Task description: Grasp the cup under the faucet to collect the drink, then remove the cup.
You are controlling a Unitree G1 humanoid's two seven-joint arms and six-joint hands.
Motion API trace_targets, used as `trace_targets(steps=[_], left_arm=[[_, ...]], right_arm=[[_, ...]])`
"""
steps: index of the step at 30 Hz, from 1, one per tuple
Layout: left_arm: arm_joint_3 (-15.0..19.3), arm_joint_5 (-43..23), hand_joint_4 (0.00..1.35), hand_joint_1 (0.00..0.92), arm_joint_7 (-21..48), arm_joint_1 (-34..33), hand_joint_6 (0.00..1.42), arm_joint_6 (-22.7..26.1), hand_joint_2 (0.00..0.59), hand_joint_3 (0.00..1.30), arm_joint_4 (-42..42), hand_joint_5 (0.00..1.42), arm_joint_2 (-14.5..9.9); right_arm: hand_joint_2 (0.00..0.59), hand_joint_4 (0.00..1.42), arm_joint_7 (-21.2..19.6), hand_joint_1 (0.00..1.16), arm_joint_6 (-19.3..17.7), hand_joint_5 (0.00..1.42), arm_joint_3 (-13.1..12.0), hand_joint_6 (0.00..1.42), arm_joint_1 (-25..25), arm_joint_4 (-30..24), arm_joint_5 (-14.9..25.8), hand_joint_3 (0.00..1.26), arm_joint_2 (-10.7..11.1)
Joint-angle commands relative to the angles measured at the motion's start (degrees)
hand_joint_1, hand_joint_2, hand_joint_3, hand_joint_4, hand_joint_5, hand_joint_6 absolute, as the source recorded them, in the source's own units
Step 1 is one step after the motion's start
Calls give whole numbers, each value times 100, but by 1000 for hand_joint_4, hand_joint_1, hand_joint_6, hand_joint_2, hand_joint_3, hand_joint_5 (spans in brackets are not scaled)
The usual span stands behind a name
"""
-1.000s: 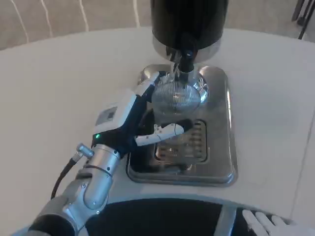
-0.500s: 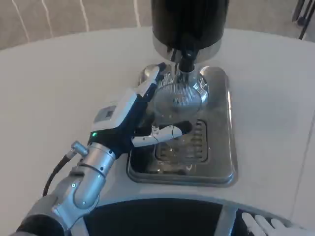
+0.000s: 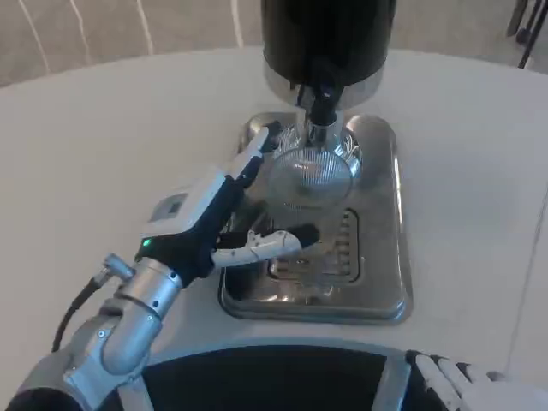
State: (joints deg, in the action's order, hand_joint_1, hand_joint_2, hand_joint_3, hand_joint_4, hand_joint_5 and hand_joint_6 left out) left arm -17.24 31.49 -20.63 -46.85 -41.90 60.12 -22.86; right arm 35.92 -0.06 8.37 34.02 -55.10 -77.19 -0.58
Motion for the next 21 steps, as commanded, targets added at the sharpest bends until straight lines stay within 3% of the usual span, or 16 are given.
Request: trace_targets(steps=[1, 9, 15, 17, 21], left_arm=[[160, -184, 0, 131, 186, 190, 258, -7, 61, 0, -47, 145, -187], [395, -298, 0, 125, 250, 421, 279, 10, 61, 0, -206, 166, -555], [475, -143, 2, 102, 157, 861, 302, -215, 71, 1, -663, 191, -1110], [504, -57, 11, 91, 117, 1075, 304, -333, 77, 13, -933, 188, -1321], [542, 134, 21, 86, 66, 1470, 299, -496, 84, 40, -1433, 179, -1671]], right_arm=[[520, 0, -68, 288, 38, 0, 87, 0, -23, 48, -58, 0, -62], [518, 0, -29, 292, 226, 0, -44, 0, -204, -152, 231, 0, -225], [516, 0, 50, 286, 972, 0, -561, 0, -539, -362, 1348, 2, -514], [506, 0, 112, 270, 1517, 0, -935, 1, -937, -333, 2072, 0, -594], [512, 0, 115, 245, 2354, 0, -1421, 8, -1609, -218, 3135, 0, -471]])
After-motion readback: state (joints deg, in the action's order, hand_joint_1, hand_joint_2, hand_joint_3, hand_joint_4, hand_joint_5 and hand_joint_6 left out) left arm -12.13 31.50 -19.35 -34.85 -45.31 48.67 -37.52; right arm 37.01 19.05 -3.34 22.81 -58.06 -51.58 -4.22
